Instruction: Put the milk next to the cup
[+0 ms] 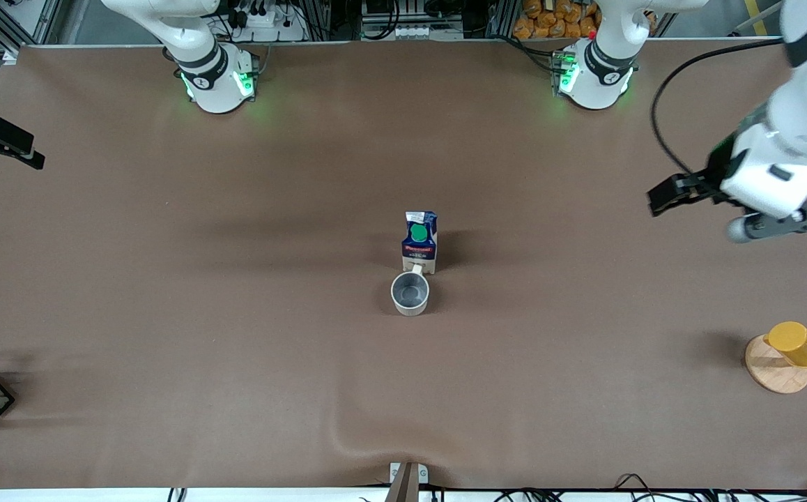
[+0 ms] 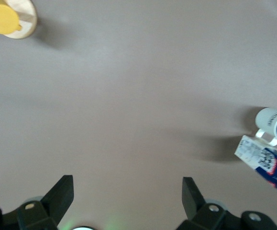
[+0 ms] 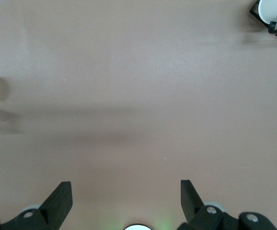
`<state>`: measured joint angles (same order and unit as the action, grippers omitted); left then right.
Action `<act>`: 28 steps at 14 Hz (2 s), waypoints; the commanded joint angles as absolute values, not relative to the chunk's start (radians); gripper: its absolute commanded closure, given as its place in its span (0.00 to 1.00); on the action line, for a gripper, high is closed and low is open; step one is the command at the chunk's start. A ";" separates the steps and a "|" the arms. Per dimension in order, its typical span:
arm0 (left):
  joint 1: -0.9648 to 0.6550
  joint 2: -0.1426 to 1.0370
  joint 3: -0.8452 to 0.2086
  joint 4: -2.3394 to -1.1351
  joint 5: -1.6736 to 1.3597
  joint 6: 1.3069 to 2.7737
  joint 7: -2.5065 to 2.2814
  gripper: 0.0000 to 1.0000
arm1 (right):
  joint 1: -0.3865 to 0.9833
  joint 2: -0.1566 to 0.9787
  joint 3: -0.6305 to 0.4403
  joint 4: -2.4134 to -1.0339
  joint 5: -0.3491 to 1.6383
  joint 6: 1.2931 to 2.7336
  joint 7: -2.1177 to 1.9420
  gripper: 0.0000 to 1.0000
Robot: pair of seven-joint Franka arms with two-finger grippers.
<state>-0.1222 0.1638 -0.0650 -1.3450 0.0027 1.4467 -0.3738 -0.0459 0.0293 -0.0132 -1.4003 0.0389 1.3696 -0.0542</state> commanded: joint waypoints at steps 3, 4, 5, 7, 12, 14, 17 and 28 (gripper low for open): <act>-0.052 -0.004 -0.087 -1.540 0.009 1.480 -0.284 0.00 | -0.034 0.021 -0.017 -1.411 0.032 1.376 -0.057 0.00; -0.046 -0.020 -0.087 -1.555 0.009 1.483 -0.267 0.00 | -0.032 0.021 -0.017 -1.413 0.032 1.376 -0.057 0.00; -0.041 -0.026 -0.087 -1.557 0.009 1.482 -0.262 0.00 | -0.031 0.021 -0.017 -1.413 0.032 1.376 -0.057 0.00; -0.034 -0.025 -0.097 -1.546 0.014 1.470 -0.249 0.00 | -0.025 0.021 -0.017 -1.413 0.029 1.376 -0.057 0.00; -0.034 -0.006 -0.087 -1.490 0.023 1.470 -0.176 0.00 | -0.023 0.023 -0.017 -1.411 0.025 1.376 -0.057 0.00; -0.035 0.001 -0.089 -1.489 0.021 1.470 -0.173 0.00 | -0.025 0.026 -0.018 -1.411 0.025 1.377 -0.057 0.00; -0.034 0.006 -0.089 -1.488 0.021 1.470 -0.170 0.00 | -0.021 0.028 -0.017 -1.411 0.023 1.376 -0.057 0.00; -0.032 0.006 -0.087 -1.491 0.020 1.466 -0.172 0.00 | -0.021 0.029 -0.018 -1.413 0.021 1.378 -0.057 0.00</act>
<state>-0.0443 0.0047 -0.0780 -1.4984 0.0028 1.4667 -0.1938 -0.0312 0.0331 -0.0132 -1.4076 0.0385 1.3708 -0.0542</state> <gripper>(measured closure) 0.000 0.000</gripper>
